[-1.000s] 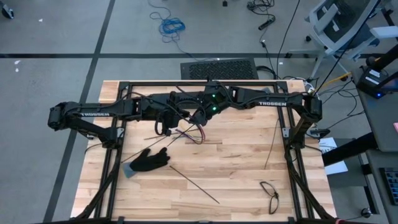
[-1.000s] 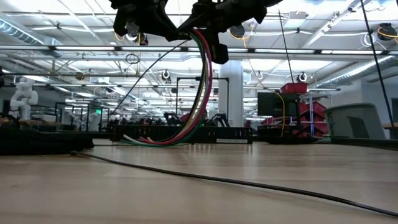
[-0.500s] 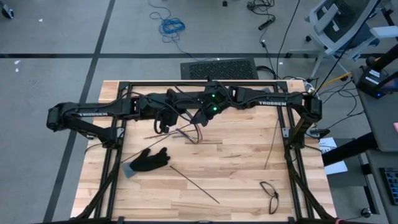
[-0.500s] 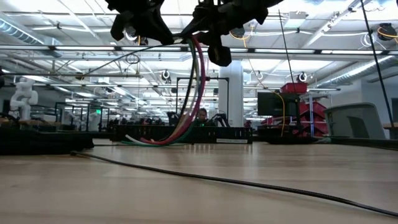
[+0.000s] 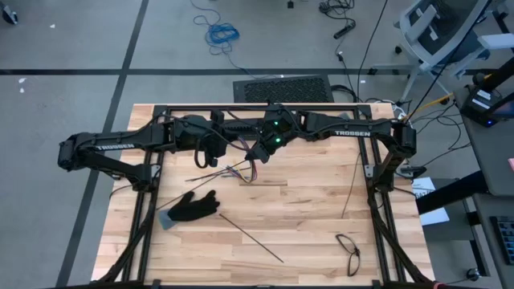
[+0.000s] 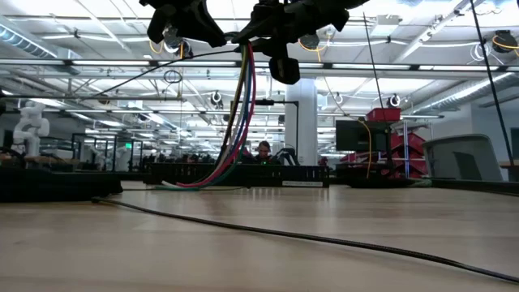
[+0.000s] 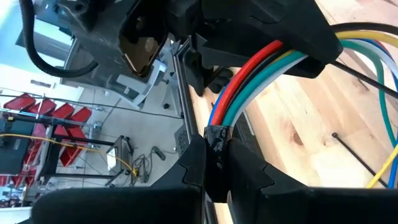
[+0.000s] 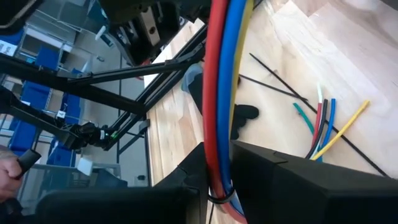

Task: Ziptie cables
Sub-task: Put the zip tied cabled wires into the cable duct

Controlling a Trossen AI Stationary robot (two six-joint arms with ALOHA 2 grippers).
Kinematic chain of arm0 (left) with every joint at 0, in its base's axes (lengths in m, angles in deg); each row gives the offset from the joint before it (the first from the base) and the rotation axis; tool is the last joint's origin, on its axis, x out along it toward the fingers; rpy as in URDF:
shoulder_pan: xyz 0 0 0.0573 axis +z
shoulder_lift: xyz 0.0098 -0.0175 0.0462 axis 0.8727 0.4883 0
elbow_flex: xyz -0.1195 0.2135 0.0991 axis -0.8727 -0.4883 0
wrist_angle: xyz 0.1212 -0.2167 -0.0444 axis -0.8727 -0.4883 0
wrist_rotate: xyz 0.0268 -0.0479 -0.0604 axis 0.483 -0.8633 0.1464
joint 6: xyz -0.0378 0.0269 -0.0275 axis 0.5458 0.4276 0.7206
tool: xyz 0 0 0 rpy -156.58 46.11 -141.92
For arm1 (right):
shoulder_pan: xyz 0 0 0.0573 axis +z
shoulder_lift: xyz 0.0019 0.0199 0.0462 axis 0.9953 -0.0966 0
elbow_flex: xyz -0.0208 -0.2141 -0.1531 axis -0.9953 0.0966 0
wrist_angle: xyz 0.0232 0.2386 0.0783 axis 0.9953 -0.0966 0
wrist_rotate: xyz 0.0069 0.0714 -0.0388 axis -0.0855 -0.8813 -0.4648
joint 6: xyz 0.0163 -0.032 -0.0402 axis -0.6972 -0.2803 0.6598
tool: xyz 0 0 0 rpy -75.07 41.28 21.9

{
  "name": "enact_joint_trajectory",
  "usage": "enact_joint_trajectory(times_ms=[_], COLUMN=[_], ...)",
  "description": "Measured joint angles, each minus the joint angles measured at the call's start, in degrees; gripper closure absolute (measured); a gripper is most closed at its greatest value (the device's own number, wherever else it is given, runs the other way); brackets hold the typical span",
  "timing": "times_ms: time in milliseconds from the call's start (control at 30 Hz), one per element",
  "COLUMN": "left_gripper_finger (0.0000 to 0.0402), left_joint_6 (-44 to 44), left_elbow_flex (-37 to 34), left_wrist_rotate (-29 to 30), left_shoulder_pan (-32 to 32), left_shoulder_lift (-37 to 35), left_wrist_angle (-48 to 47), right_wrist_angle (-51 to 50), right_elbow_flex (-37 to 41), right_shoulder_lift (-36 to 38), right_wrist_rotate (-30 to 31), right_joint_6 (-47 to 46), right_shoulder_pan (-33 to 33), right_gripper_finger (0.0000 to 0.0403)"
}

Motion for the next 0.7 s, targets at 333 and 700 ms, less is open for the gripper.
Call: enact_joint_trajectory(times_ms=[333, 700], left_gripper_finger=[0.0361, 0.0361], left_joint_6=[-1.0, -1.54], left_elbow_flex=[0.03, 0.22], left_wrist_rotate=[0.09, 1.2], left_shoulder_pan=[1.77, 1.88], left_shoulder_lift=[0.0, -0.09], left_wrist_angle=[0.78, 1.06], right_wrist_angle=[0.48, 9.01], right_elbow_flex=[0.02, 0.09], right_shoulder_lift=[0.0, -0.02], right_wrist_rotate=[0.39, 4.24], right_joint_6=[-0.75, -0.85], right_shoulder_pan=[0.27, 0.37], right_gripper_finger=[0.0348, 0.0302])
